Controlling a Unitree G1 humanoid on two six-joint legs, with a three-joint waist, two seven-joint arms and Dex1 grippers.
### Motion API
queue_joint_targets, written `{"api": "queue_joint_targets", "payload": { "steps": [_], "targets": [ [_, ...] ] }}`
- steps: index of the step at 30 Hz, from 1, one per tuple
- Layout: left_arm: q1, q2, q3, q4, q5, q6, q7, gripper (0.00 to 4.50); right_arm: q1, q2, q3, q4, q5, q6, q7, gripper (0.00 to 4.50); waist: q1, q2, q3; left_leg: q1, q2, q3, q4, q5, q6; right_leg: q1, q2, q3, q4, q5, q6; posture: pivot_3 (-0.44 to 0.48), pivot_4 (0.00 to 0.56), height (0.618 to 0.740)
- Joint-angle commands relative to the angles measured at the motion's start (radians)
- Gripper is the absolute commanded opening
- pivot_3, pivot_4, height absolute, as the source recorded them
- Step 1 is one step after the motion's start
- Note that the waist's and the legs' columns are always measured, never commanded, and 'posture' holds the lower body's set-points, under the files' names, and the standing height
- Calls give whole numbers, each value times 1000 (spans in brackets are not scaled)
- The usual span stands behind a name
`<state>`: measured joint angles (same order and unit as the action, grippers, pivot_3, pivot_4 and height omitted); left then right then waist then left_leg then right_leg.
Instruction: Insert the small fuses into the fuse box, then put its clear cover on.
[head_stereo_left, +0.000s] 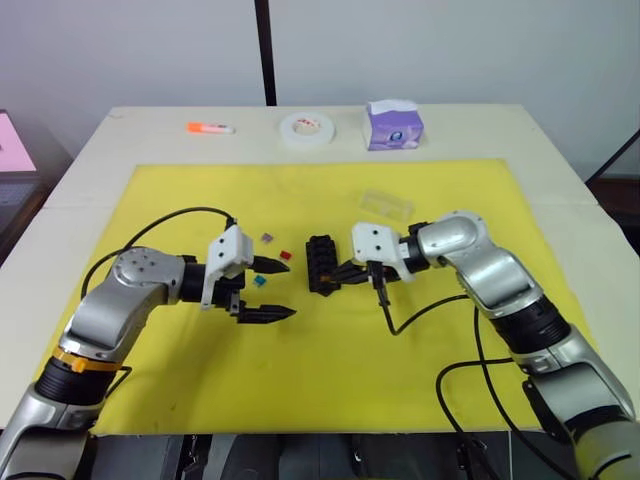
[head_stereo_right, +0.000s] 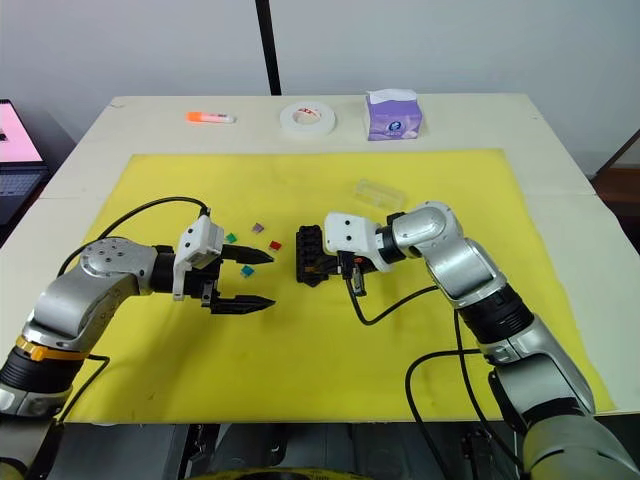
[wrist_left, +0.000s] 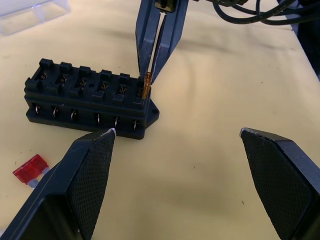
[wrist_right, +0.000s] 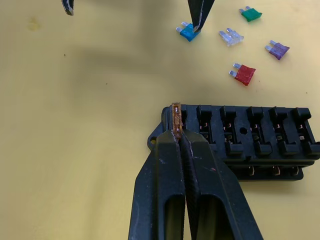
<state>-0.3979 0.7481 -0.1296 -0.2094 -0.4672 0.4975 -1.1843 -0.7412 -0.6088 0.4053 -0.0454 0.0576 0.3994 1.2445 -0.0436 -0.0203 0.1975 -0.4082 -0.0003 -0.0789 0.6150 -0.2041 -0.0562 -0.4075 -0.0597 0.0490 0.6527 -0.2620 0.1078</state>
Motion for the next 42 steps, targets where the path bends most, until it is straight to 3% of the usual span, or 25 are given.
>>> {"api": "queue_joint_targets", "payload": {
  "steps": [1, 42],
  "targets": [
    [1, 1, 32, -22, -16, -1, 6, 4197, -12, -2, 7, -14, -24, 9, -12, 0, 0, 0, 0, 0, 0, 0, 0, 0, 0, 0, 0, 0, 0, 0, 0, 0, 150, 740],
    [28, -10, 36, -15, -17, -11, 25, 4197, -57, 0, 7, -71, 19, 155, 9, 0, 0, 0, 0, 0, 0, 0, 0, 0, 0, 0, 0, 0, -1, 0, 0, 0, 150, 740]
  ]
}}
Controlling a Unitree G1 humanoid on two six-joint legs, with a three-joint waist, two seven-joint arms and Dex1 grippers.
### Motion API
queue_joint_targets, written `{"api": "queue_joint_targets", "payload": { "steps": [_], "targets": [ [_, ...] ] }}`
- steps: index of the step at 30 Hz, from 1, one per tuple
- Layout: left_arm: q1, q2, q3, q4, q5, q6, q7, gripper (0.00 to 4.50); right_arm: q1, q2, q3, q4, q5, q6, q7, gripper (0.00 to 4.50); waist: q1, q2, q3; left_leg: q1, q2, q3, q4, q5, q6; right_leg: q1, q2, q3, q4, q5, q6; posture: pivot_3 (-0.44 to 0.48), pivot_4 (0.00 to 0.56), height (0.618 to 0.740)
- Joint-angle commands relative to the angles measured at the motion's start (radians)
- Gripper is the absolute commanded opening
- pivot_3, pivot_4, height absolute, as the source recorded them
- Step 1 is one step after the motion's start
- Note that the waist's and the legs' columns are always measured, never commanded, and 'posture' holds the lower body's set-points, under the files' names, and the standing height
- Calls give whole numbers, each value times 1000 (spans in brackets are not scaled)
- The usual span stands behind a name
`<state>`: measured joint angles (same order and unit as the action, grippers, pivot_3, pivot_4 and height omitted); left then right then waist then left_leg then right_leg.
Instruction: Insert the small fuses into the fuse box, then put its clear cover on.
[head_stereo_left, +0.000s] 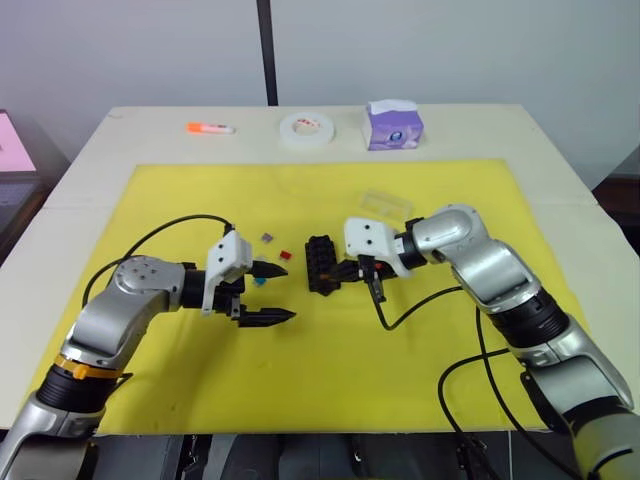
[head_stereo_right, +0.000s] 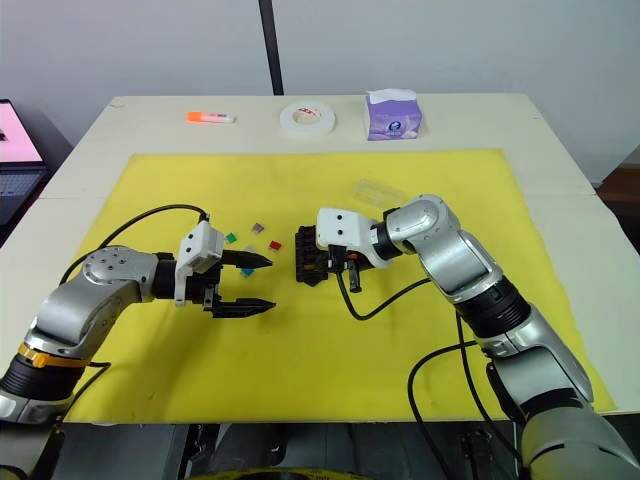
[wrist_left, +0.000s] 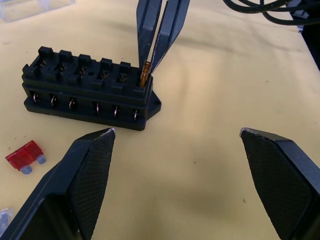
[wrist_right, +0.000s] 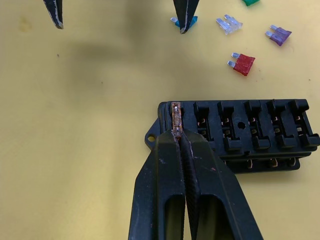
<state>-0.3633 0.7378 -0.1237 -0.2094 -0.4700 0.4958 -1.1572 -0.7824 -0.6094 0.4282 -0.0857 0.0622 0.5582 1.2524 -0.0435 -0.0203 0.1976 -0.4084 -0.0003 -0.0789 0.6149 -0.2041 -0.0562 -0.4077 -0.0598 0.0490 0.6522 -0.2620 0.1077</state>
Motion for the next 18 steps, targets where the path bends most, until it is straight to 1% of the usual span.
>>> {"api": "queue_joint_targets", "payload": {
  "steps": [1, 15, 18],
  "targets": [
    [-8, 0, 30, -15, -14, -9, -2, 4197, -15, 0, -17, -31, 14, -4, -1, 0, 0, 0, 0, 0, 0, 0, 0, 0, 0, 0, 0, 0, 0, 0, 0, 0, 150, 740],
    [-20, 3, 34, -5, -11, -6, 0, 4197, -18, 1, -26, -40, 22, -8, -14, 0, 0, 0, 0, 0, 0, 0, 0, 0, 0, 0, 0, 0, 0, 0, 0, 0, 150, 740],
    [-22, 2, 33, -3, -11, -6, 0, 4245, -16, -3, -23, -40, 23, -10, -11, 771, 0, 0, 0, 0, 0, 0, 0, 0, 0, 0, 0, 0, 0, 0, 0, 0, 150, 740]
  ]
}}
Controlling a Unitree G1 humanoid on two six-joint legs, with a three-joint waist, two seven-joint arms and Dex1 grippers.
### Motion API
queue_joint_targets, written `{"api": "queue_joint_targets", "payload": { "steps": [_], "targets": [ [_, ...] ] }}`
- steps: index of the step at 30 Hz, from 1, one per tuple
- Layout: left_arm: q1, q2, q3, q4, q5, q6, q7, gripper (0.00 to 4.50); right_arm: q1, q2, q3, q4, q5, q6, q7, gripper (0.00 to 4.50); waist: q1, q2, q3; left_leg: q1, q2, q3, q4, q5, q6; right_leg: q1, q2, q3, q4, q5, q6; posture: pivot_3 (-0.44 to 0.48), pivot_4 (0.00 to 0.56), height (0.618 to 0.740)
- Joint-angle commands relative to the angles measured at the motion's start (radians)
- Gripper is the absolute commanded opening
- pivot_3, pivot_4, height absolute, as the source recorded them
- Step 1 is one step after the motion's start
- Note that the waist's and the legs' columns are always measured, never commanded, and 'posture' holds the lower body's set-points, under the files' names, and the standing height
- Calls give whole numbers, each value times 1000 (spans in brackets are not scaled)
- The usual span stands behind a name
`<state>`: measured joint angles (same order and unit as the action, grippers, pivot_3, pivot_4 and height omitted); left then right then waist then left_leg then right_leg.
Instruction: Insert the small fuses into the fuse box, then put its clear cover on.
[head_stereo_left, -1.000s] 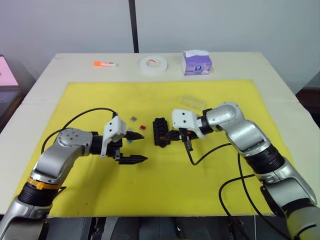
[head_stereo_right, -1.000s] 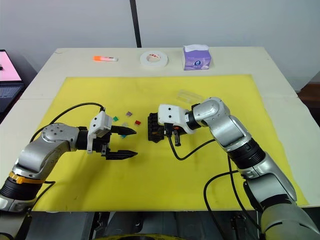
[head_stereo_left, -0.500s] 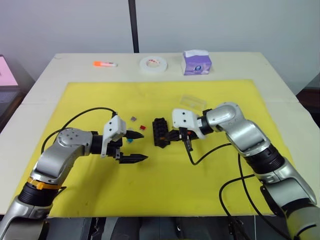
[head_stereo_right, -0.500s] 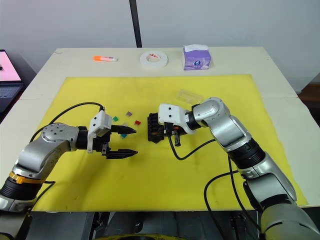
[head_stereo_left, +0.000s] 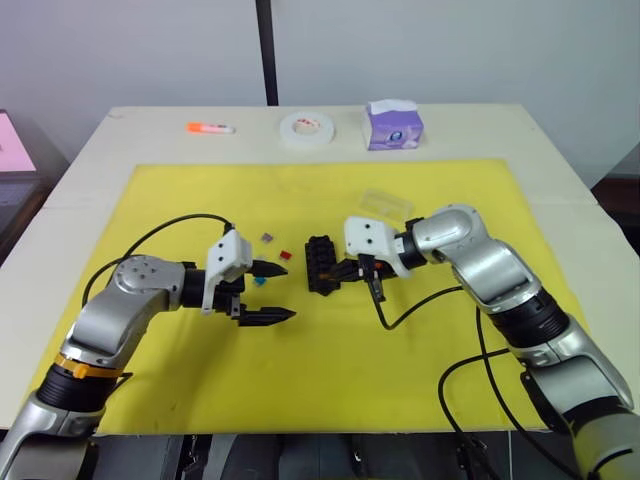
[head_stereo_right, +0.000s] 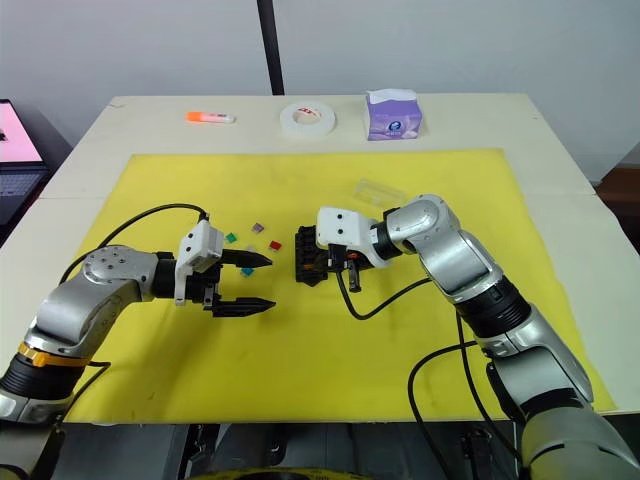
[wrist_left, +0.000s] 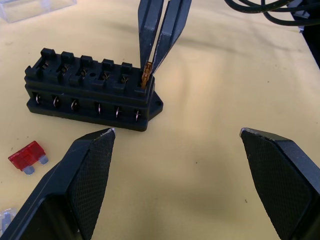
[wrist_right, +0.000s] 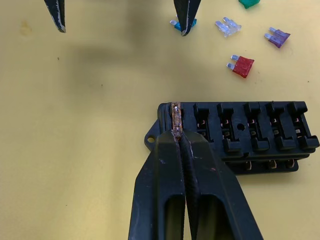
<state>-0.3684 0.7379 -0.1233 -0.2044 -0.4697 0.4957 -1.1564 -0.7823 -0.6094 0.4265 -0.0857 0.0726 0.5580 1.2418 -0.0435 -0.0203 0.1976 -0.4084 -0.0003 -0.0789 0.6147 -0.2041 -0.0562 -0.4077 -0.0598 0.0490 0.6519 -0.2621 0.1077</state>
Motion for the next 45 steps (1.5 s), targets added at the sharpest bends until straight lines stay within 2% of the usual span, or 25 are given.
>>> {"api": "queue_joint_targets", "payload": {
  "steps": [1, 3, 14, 20, 24, 25, 26, 45],
  "targets": [
    [-17, 3, 34, -8, -12, -6, -1, 4245, -16, -2, -22, -40, 13, -8, -4, 1077, 0, 0, 0, 0, 0, 0, 0, 0, 0, 0, 0, 0, 0, 0, 0, 0, 150, 740],
    [-17, 4, 34, -8, -12, -5, -1, 4245, -18, -1, -25, -39, 14, -7, -7, 1707, 0, 0, 0, 0, 0, 0, 0, 0, 0, 0, 0, 0, 0, 0, 0, 0, 150, 740],
    [-22, 12, 42, -7, -15, -1, -3, 4245, -30, -26, -76, -68, 69, 3, 7, 1707, 0, 0, 0, 0, 0, 0, 0, 0, 0, 0, 0, 0, 0, 0, 0, 0, 150, 740],
    [-48, 29, 40, -3, -15, -1, -25, 4245, -5, 15, -145, -70, 154, 44, -32, 1707, 0, 0, 0, 0, 0, 0, 0, 0, 0, 0, 0, 0, 0, 0, 0, 0, 150, 740],
    [-76, 70, 41, -14, -30, 35, -58, 4245, 36, 50, -182, -74, 209, 59, -64, 383, 0, 0, 0, 0, 0, 0, 0, 0, 0, 0, 0, 0, 0, 0, 0, 0, 150, 740],
    [-83, 80, 40, -16, -31, 44, -66, 4245, 47, 58, -185, -72, 215, 55, -73, 105, 0, 0, 0, 0, 0, 0, 0, 0, 0, 0, 0, 0, -1, 0, 0, 0, 150, 740],
    [-90, 87, 39, -14, -31, 50, -72, 4245, 62, 66, -180, -64, 210, 44, -83, 22, 0, 0, 0, -1, 0, 0, 0, 0, 0, 0, 0, 0, -1, 0, 0, 0, 150, 740],
    [-89, 79, 36, -10, -20, 66, -60, 4245, 112, 79, -120, 18, 155, -30, -137, 22, 0, 0, 0, -1, 0, 0, -1, 0, 0, 0, 0, 0, -1, 0, 0, 0, 150, 740]
  ]
}}
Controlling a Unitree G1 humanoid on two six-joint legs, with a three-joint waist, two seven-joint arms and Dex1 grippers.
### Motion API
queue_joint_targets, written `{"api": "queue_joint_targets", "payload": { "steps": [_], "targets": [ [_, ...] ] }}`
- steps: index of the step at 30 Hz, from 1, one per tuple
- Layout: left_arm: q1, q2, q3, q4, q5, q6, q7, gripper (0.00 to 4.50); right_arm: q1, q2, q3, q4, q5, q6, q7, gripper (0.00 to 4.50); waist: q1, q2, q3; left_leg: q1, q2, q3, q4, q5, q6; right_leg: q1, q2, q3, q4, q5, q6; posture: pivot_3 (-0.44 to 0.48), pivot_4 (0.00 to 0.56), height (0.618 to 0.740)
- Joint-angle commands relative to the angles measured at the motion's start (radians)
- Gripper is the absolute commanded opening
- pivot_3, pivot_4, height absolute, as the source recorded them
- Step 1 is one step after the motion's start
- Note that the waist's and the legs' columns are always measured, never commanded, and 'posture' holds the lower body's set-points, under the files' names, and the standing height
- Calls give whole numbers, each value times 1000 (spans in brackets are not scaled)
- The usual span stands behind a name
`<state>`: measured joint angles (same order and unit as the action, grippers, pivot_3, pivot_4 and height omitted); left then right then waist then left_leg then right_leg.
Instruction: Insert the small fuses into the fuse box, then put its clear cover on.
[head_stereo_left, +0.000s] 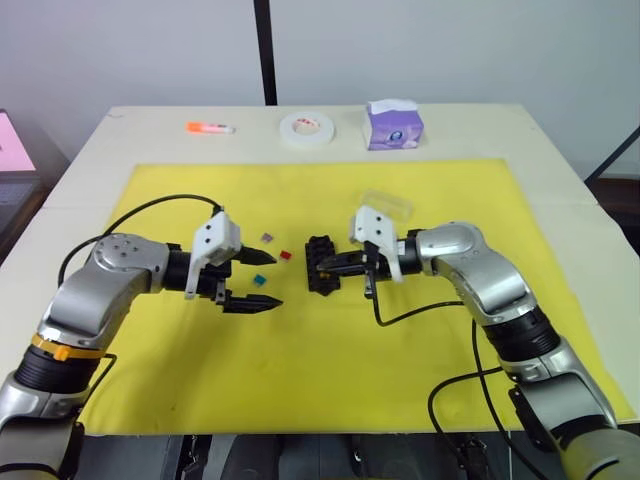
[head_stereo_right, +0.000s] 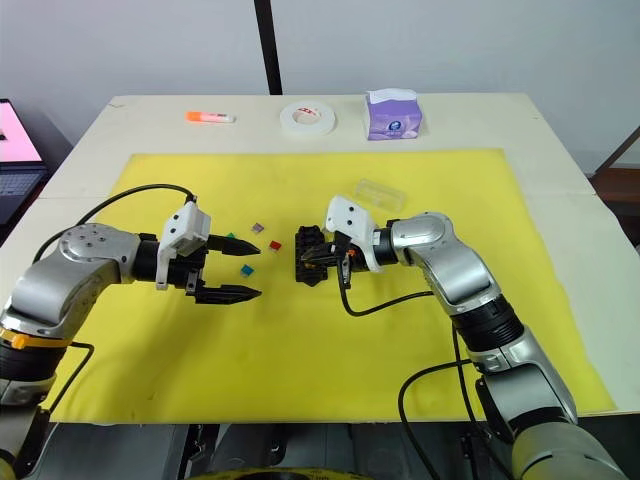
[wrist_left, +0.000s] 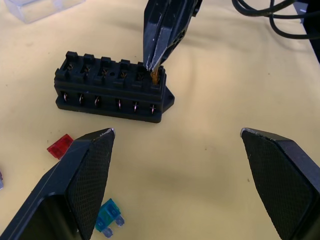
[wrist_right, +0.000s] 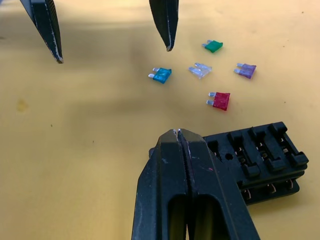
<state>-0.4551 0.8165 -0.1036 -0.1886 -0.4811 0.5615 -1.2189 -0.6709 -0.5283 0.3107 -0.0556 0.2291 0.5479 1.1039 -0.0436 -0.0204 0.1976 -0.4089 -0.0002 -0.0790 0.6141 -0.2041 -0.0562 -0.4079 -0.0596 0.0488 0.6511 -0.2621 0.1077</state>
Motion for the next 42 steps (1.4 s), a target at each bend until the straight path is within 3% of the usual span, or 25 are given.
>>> {"api": "queue_joint_targets", "payload": {
  "steps": [1, 36, 42],
  "targets": [
    [-2, 0, 17, -26, -8, 0, 5, 4245, 2, -2, -4, -10, -2, -20, 1, 22, 0, 0, 0, 0, 0, 0, 0, 0, 0, 0, 0, 0, 0, 0, 0, 0, 150, 740],
    [-8, -17, 27, 31, 23, -46, 18, 4245, 54, -16, 27, 15, -62, -85, 5, 22, 0, 0, 0, 0, 0, 0, 0, 0, 0, 0, 0, 0, 0, 0, 0, 0, 150, 740],
    [-31, 27, 106, 109, -17, -10, 6, 4245, 10, -8, -163, -92, 160, 37, 25, 22, 0, 0, 0, 0, 0, 0, 0, 0, 0, 0, 0, 0, 0, 0, 0, 0, 150, 740]
  ]
}}
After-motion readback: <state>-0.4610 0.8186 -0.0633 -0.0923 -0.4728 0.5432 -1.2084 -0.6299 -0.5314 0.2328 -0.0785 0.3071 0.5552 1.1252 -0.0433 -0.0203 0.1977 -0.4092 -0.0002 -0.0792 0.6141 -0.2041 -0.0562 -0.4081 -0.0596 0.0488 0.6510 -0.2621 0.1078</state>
